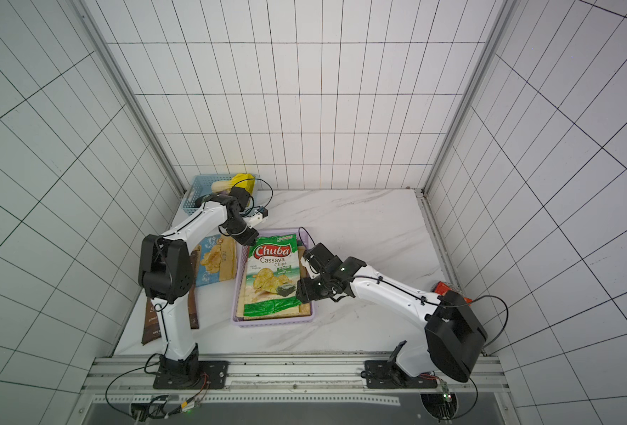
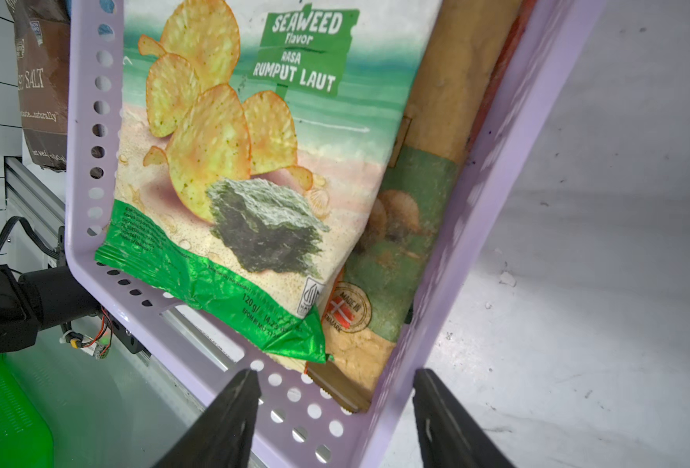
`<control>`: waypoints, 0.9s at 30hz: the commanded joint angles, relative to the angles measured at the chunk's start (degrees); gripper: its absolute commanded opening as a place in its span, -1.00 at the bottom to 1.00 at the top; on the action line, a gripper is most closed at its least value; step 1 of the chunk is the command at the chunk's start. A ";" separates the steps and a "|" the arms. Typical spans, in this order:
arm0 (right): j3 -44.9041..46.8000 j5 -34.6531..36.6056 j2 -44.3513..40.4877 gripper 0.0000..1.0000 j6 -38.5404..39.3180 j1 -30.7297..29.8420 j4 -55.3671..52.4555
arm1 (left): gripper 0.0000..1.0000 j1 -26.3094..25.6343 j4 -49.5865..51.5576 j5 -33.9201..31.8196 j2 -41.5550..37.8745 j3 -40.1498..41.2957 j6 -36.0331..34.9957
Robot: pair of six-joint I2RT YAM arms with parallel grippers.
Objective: Put the potato chips into the basket
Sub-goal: Adjust the potato chip in the basket.
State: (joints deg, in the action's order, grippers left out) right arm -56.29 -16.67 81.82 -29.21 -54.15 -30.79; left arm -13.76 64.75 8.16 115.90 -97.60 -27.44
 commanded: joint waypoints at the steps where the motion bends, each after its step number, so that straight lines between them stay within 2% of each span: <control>1: -2.01 0.23 2.91 0.27 0.19 -1.02 2.19 | -1.00 -0.22 -2.19 -0.52 -0.64 -1.26 -0.55; 3: -2.65 -0.51 4.14 0.23 0.21 -1.18 3.05 | -1.00 -0.22 -2.24 0.00 -0.74 -1.32 -0.34; 6: -4.35 -0.88 5.53 0.02 0.73 -1.97 3.30 | -1.00 -0.30 -2.13 0.74 -0.81 -1.25 0.00; 9: -5.67 -0.65 5.05 -0.35 1.52 -2.45 3.23 | -1.00 -0.30 -1.90 1.90 -1.35 -0.99 0.14; 11: -6.25 -0.78 4.36 -0.42 2.03 -2.76 3.36 | -1.00 -0.35 -1.89 2.44 -1.64 -0.75 0.26; 16: -8.23 -2.42 4.69 -0.44 3.20 -3.48 2.86 | -1.00 -0.24 -2.23 2.07 -1.59 -0.23 0.67; 22: -7.87 -2.13 5.40 -0.31 3.28 -3.90 3.58 | -1.00 0.56 -4.60 1.33 -1.99 0.50 2.19; 27: -7.01 -1.68 7.90 -0.34 1.74 -4.12 6.34 | -1.00 0.75 -5.05 1.33 -2.19 -0.02 2.59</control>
State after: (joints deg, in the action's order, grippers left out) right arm -62.67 -18.79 87.94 -26.81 -57.78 -26.26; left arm -13.32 62.65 8.86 115.83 -97.56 -25.82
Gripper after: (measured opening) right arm 0.332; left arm 0.048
